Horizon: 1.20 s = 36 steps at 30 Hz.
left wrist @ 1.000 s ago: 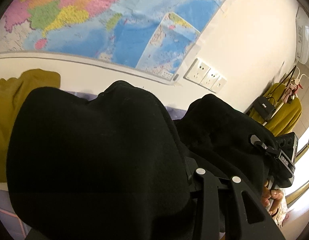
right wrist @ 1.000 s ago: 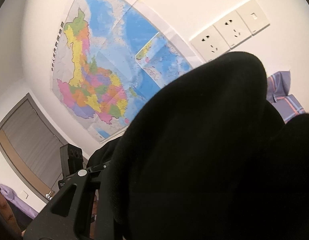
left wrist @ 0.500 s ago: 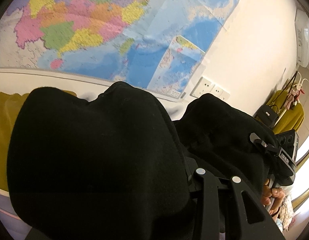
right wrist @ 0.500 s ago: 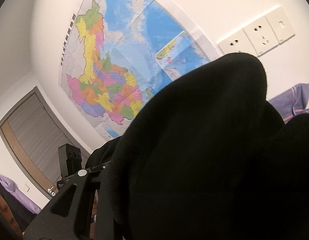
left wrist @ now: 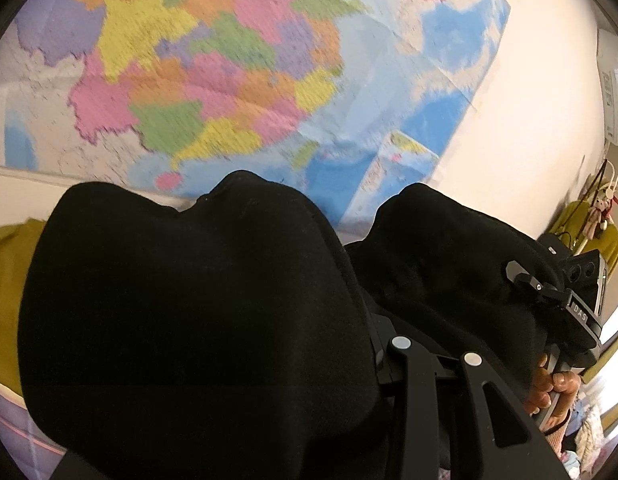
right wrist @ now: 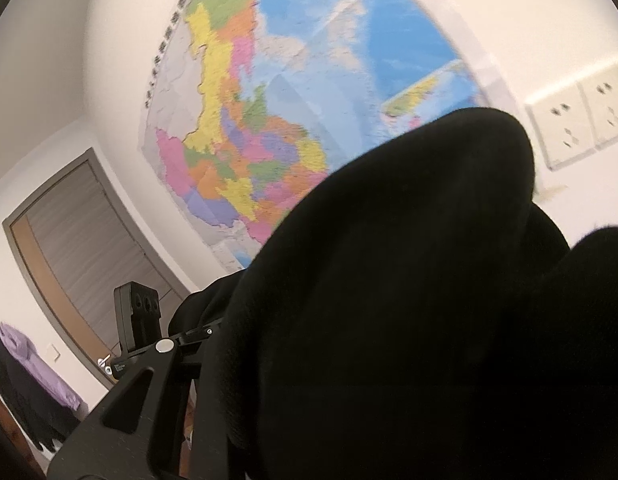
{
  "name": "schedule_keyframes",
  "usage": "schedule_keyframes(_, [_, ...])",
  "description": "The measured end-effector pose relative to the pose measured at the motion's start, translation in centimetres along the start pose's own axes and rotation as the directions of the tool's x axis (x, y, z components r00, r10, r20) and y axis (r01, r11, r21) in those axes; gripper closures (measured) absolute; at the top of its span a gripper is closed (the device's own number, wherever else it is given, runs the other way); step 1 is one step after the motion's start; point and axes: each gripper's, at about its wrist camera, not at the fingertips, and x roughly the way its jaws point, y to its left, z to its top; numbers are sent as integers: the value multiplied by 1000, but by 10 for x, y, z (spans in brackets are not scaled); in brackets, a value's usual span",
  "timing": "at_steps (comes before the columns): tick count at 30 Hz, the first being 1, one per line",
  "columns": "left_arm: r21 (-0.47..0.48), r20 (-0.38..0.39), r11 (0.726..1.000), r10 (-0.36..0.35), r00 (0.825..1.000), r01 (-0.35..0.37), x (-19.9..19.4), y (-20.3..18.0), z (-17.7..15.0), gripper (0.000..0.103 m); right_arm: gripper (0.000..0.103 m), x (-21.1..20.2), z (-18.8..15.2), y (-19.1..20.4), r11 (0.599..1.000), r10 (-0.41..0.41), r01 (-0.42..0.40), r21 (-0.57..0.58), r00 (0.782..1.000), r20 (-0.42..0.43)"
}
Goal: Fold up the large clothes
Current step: 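Carry the lifted black bundle with both grippers toward the clothes stack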
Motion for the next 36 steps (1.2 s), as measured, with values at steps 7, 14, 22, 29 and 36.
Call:
schedule_keyframes(7, [-8, 72, 998, 60, 996, -60, -25, 28, 21, 67, 76, 42, 14, 20, 997, 55, -56, -44, 998, -21])
schedule_keyframes(14, [-38, 119, 989, 144, 982, -141, -52, 62, 41, 68, 76, 96, 25, 41, 991, 110, -114, -67, 992, -56])
schedule_keyframes(22, [-71, 142, 972, 231, 963, -223, -72, 100, 54, 68, 76, 158, 29, 53, 983, 166, -173, -54, 980, -112])
schedule_keyframes(29, [-122, 153, 953, 293, 944, -276, -86, 140, 60, 68, 76, 201, 20, 59, 977, 198, -208, -39, 965, -173])
schedule_keyframes(36, [-165, 151, 934, 342, 928, -317, -93, 182, 66, 68, 76, 243, 7, 67, 971, 226, -236, -25, 951, -211])
